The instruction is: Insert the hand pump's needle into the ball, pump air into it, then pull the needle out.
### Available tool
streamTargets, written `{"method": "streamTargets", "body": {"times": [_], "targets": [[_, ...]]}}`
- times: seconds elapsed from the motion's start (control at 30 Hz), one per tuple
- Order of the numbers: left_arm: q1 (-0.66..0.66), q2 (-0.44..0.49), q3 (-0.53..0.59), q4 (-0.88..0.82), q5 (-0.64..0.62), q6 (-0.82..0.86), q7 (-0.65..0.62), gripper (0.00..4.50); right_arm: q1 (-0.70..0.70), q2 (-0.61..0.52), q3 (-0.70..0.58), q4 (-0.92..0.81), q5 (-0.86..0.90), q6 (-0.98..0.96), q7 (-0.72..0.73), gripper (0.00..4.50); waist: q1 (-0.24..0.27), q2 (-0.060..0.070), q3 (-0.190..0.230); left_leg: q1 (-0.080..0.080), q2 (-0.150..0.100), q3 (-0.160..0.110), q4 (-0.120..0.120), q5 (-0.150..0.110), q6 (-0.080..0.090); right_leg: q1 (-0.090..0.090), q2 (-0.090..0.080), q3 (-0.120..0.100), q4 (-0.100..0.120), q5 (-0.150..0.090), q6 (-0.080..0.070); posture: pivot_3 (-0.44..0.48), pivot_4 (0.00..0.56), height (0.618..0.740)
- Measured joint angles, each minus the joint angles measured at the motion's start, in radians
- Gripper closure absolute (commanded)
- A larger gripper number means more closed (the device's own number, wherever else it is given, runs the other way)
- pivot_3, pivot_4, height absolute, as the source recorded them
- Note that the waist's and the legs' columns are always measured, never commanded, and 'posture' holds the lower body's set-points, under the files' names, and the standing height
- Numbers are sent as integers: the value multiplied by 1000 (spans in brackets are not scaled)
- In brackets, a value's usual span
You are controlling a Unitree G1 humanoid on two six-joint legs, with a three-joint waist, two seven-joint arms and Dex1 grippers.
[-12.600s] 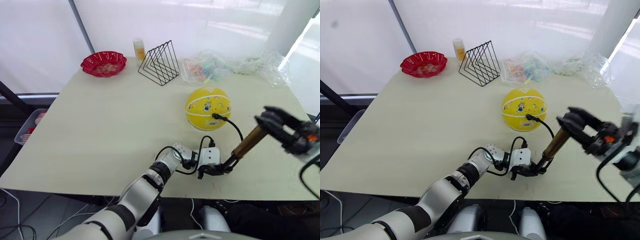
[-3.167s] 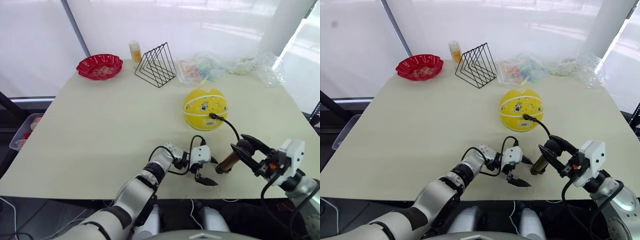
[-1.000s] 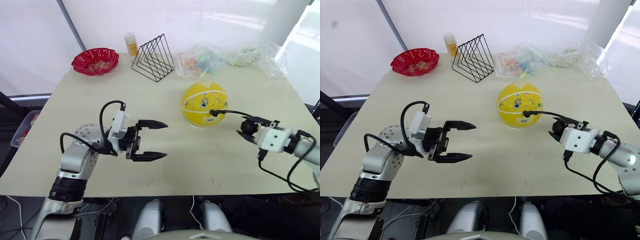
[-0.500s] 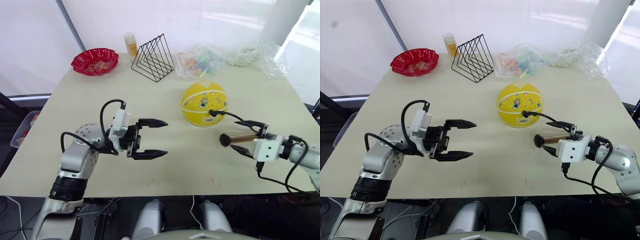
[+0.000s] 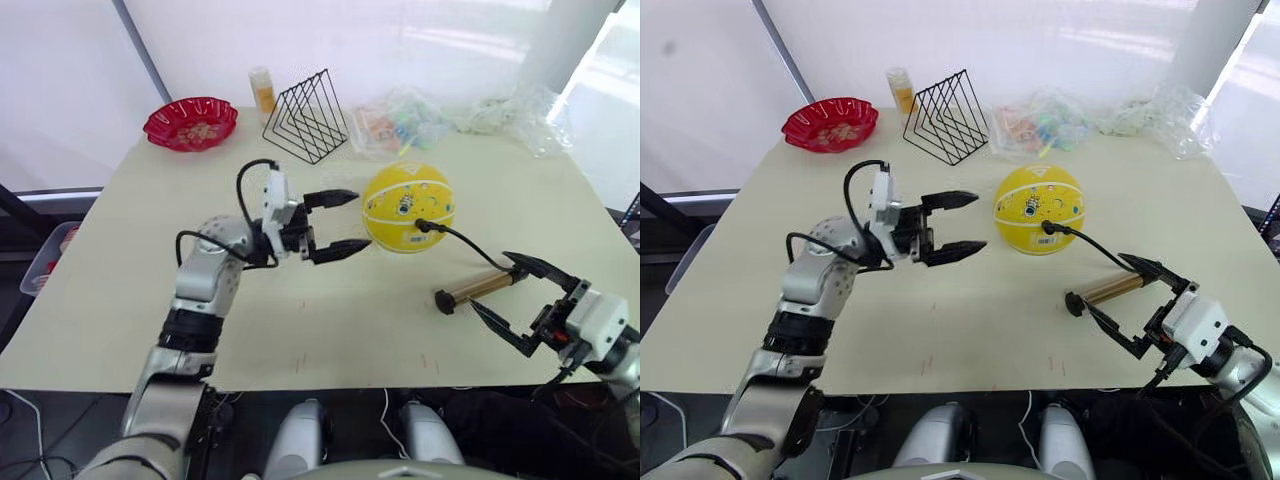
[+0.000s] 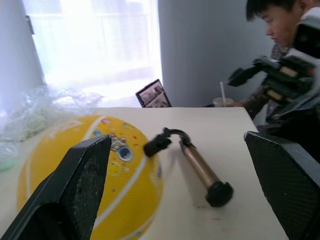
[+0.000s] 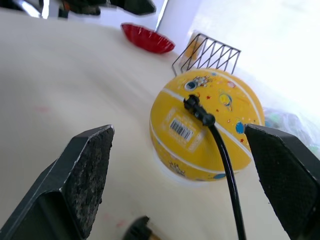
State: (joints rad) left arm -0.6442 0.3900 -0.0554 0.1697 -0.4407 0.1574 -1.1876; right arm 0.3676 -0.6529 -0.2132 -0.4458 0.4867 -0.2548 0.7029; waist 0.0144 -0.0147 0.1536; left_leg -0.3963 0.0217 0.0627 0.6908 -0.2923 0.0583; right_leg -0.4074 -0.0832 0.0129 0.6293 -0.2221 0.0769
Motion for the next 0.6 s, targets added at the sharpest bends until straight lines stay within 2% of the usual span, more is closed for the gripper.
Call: {"method": "streamTargets", "body": {"times": [0.33,0.6], "targets": [[-256,-159,-34,362,150,-134,126,0,139,126,-34,-141,28,93,-84,138,0,-1,0,-2,-1,1,1,0,0,0,0,1,-2,1,2,0,150,737],[-478,-264,-32,713,259,-262,224,0,174,144,-42,-215,-7,154,-127,138,-1,-2,1,-3,-1,-1,1,0,1,0,1,0,-2,1,2,0,150,737]]}}
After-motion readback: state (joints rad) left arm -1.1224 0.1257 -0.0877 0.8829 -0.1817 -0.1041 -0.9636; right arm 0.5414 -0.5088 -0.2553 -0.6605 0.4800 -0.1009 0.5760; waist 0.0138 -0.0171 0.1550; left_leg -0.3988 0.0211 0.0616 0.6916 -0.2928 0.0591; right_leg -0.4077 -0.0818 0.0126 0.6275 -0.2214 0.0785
